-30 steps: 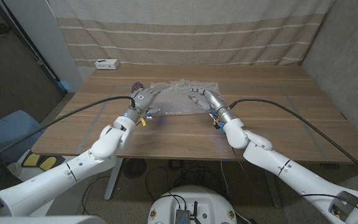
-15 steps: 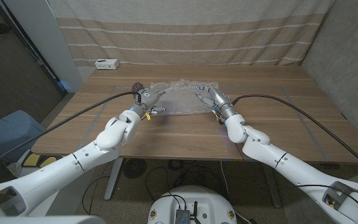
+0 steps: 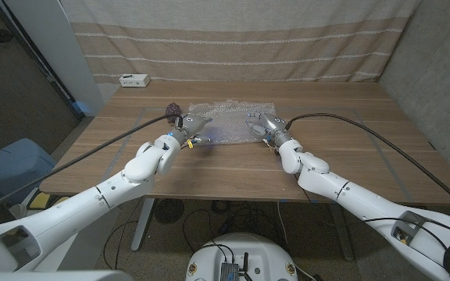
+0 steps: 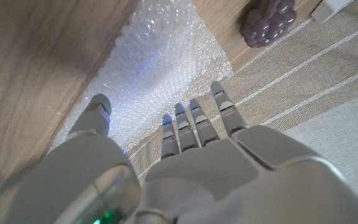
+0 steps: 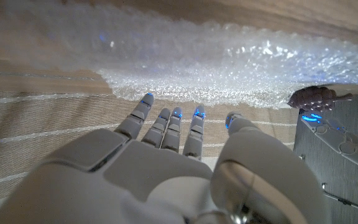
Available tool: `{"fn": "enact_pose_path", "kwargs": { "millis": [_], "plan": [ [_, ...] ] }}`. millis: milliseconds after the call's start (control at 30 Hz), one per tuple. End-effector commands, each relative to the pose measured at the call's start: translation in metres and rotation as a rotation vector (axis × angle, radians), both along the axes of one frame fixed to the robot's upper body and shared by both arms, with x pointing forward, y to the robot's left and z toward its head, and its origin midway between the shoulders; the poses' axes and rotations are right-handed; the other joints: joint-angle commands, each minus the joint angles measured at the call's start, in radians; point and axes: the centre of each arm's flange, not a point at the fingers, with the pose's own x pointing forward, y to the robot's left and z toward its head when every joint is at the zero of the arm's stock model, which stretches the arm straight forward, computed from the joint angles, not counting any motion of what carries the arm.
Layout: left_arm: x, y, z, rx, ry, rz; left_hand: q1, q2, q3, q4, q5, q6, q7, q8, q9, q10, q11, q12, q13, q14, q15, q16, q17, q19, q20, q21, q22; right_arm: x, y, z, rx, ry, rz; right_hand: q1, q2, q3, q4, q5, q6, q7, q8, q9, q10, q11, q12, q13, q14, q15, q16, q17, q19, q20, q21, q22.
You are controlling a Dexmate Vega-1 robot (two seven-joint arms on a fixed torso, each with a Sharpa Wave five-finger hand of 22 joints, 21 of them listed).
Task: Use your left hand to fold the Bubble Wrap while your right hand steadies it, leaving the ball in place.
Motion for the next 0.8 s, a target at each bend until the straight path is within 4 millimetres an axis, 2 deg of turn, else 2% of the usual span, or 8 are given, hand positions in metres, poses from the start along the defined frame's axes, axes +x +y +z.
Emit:
{"fn": "enact_pose_path", "kwargs": {
  "millis": [33, 200, 367, 600, 633, 667, 767, 800],
  "plan": [
    [0.002, -0.005, 0.000, 0.063, 0.035, 0.010, -0.004, -0.017, -0.013, 0.001, 0.007, -0.010, 0.000, 0.002, 0.003, -0.011, 0.001, 0.005, 0.003, -0.007, 0.003, 0.003, 0.001, -0.012, 0.004, -0.006, 0.002, 0.021, 0.001, -0.010, -0.077, 0.091, -0.090, -0.001, -0.002, 0.007, -0.008, 0.004, -0.019, 0.006, -0.004, 0.000, -0.026, -0.002, -0.005, 0.002, -0.010, -0.040, 0.002, -0.015, 0.012, 0.010, -0.003, 0.001],
    [0.000, -0.009, -0.002, 0.125, 0.076, 0.015, 0.005, -0.034, -0.026, -0.003, 0.015, -0.053, -0.001, -0.001, 0.002, -0.043, -0.008, 0.004, 0.002, -0.032, 0.016, 0.002, 0.001, -0.032, 0.023, -0.019, 0.002, 0.022, 0.001, -0.016, -0.087, 0.112, -0.107, 0.010, 0.001, 0.013, -0.024, 0.005, -0.031, 0.016, -0.002, 0.001, -0.037, -0.002, -0.003, 0.001, -0.013, -0.034, 0.005, -0.027, 0.024, 0.010, -0.001, 0.001],
    [-0.006, -0.012, -0.002, 0.196, 0.096, 0.021, 0.010, -0.063, -0.048, -0.004, 0.024, -0.094, -0.002, 0.000, 0.001, -0.082, 0.003, 0.005, 0.002, -0.063, 0.034, 0.001, 0.002, -0.055, 0.042, -0.031, 0.002, 0.023, 0.000, -0.019, -0.094, 0.126, -0.117, 0.012, 0.002, 0.013, -0.029, 0.005, -0.036, 0.018, -0.001, 0.001, -0.039, -0.002, -0.001, 0.001, -0.013, -0.032, 0.008, -0.031, 0.027, 0.010, -0.001, 0.001],
    [-0.010, -0.015, -0.006, 0.281, 0.124, 0.067, 0.025, -0.080, -0.065, -0.007, 0.036, -0.141, -0.007, -0.002, 0.001, -0.118, 0.004, 0.005, 0.002, -0.093, 0.050, 0.002, 0.003, -0.080, 0.044, -0.039, 0.002, 0.025, -0.001, -0.021, -0.110, 0.134, -0.124, 0.011, 0.004, 0.013, -0.031, 0.004, -0.038, 0.020, 0.001, 0.001, -0.038, 0.001, 0.002, 0.001, -0.011, -0.032, 0.011, -0.034, 0.033, 0.011, 0.000, 0.001],
    [-0.011, -0.016, -0.007, 0.296, 0.115, 0.076, 0.032, -0.076, -0.063, -0.008, 0.038, -0.146, -0.007, -0.001, 0.001, -0.118, 0.003, 0.006, 0.002, -0.094, 0.049, 0.003, 0.003, -0.079, 0.045, -0.039, 0.002, 0.025, -0.001, -0.022, -0.112, 0.132, -0.124, 0.010, 0.004, 0.012, -0.032, 0.004, -0.038, 0.020, 0.001, 0.001, -0.037, 0.002, 0.003, 0.001, -0.011, -0.032, 0.012, -0.034, 0.033, 0.011, 0.000, 0.001],
    [-0.012, -0.016, -0.009, 0.308, 0.106, 0.093, 0.057, -0.055, -0.052, -0.010, 0.042, -0.149, -0.007, 0.005, 0.001, -0.120, 0.002, 0.010, 0.002, -0.095, 0.045, 0.006, 0.003, -0.076, 0.042, -0.037, 0.003, 0.025, -0.002, -0.022, -0.115, 0.133, -0.124, 0.010, 0.005, 0.012, -0.032, 0.004, -0.038, 0.023, 0.002, 0.001, -0.036, 0.003, 0.003, 0.001, -0.011, -0.033, 0.013, -0.035, 0.034, 0.010, 0.000, 0.001],
    [-0.011, -0.015, -0.010, 0.310, 0.089, 0.115, 0.187, 0.043, 0.005, -0.021, 0.031, -0.160, 0.002, 0.016, 0.001, -0.125, -0.001, 0.022, 0.000, -0.090, 0.047, 0.013, 0.002, -0.067, 0.040, -0.031, 0.003, 0.024, -0.002, -0.023, -0.117, 0.134, -0.123, 0.008, 0.006, 0.011, -0.032, 0.003, -0.036, 0.023, 0.004, 0.001, -0.033, 0.002, 0.006, 0.001, -0.007, -0.032, 0.016, -0.036, 0.036, 0.010, 0.000, 0.001],
    [-0.010, -0.014, -0.011, 0.311, 0.072, 0.124, 0.205, 0.054, 0.012, -0.022, 0.027, -0.163, 0.004, 0.017, 0.001, -0.123, 0.000, 0.024, 0.000, -0.084, 0.045, 0.015, 0.002, -0.060, 0.037, -0.028, 0.003, 0.024, -0.003, -0.024, -0.120, 0.132, -0.123, 0.007, 0.006, 0.011, -0.032, 0.003, -0.034, 0.025, 0.005, 0.001, -0.032, 0.003, 0.007, 0.001, -0.008, -0.032, 0.016, -0.037, 0.036, 0.010, 0.000, 0.001]
  ]
}}
